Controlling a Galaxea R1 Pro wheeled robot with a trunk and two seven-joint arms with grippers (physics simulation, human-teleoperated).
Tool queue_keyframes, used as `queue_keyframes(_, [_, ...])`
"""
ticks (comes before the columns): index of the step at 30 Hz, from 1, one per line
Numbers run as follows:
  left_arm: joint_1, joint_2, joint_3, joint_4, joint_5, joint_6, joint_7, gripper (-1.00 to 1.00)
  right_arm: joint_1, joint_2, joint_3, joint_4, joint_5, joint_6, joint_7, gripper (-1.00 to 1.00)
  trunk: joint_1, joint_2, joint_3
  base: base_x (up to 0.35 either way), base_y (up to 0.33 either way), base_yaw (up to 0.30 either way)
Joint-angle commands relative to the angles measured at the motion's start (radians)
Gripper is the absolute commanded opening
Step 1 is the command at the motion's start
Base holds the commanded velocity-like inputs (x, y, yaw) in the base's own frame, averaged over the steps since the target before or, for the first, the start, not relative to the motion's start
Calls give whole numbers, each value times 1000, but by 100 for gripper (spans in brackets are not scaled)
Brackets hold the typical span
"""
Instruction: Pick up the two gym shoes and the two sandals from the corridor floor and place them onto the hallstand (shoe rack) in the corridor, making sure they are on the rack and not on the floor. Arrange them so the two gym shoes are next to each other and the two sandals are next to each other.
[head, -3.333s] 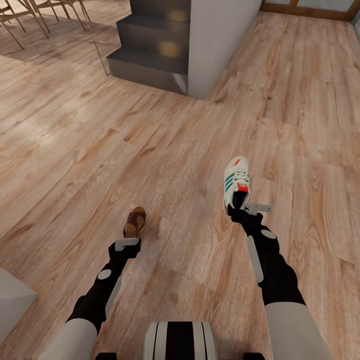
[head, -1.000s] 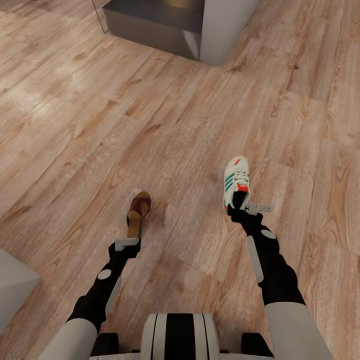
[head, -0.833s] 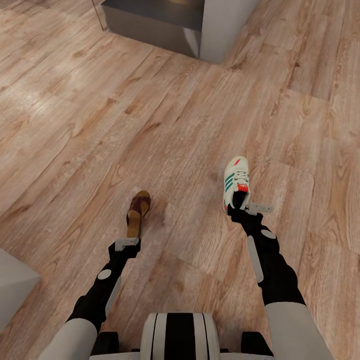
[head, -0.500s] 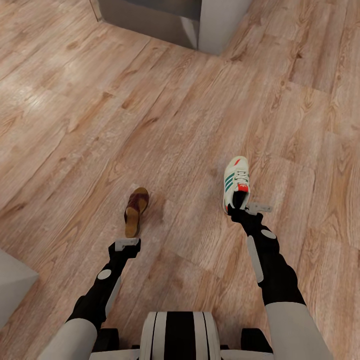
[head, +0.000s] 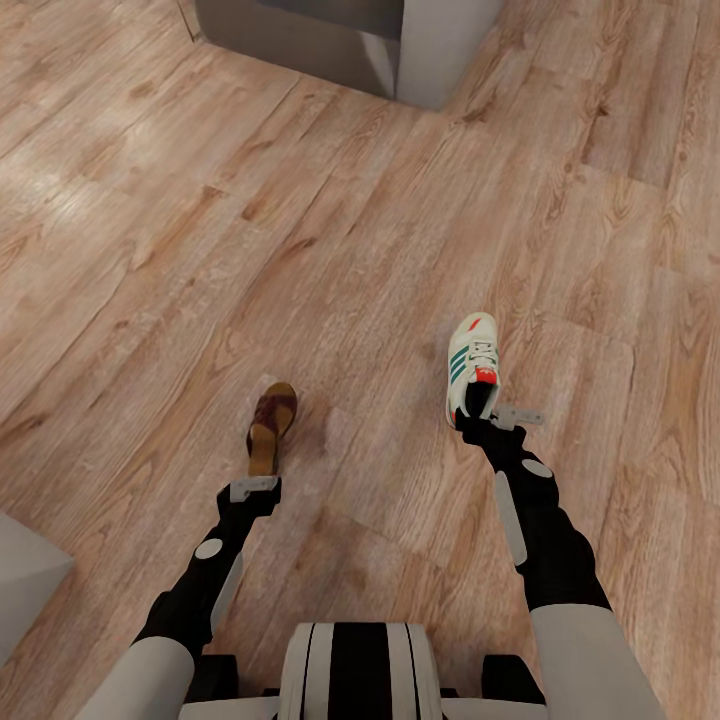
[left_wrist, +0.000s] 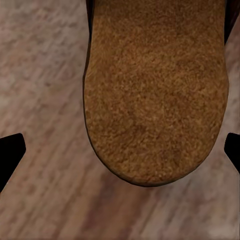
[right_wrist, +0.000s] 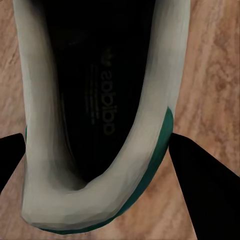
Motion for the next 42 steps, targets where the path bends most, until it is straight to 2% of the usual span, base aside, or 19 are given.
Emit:
queue_keyframes(1, [0, -1, 5, 1, -11, -4, -3, 100, 0, 1, -1, -2, -1, 5, -3, -100, 0, 0, 0, 24, 0, 0])
queue_keyframes(15, [0, -1, 5, 1, -11, -4, -3, 100, 0, 1, -1, -2, -1, 5, -3, -100, 0, 0, 0, 51, 0, 0])
queue_keyframes(16, [0, -1, 5, 1, -10, -4, -3, -100, 0, 1, -1, -2, -1, 5, -3, -100, 0, 0, 0, 6, 0, 0])
queue_keyframes(38, [0, -1, 5, -2, -11, -4, -1, -100, 0, 1, -1, -2, -1, 5, -3, -100, 0, 0, 0, 0, 0, 0])
queue_keyframes(42, [0, -1, 4, -3, -11, -4, -1, -100, 0, 1, -1, -2, -1, 5, -3, -100, -2, 1, 15, 0, 0, 0])
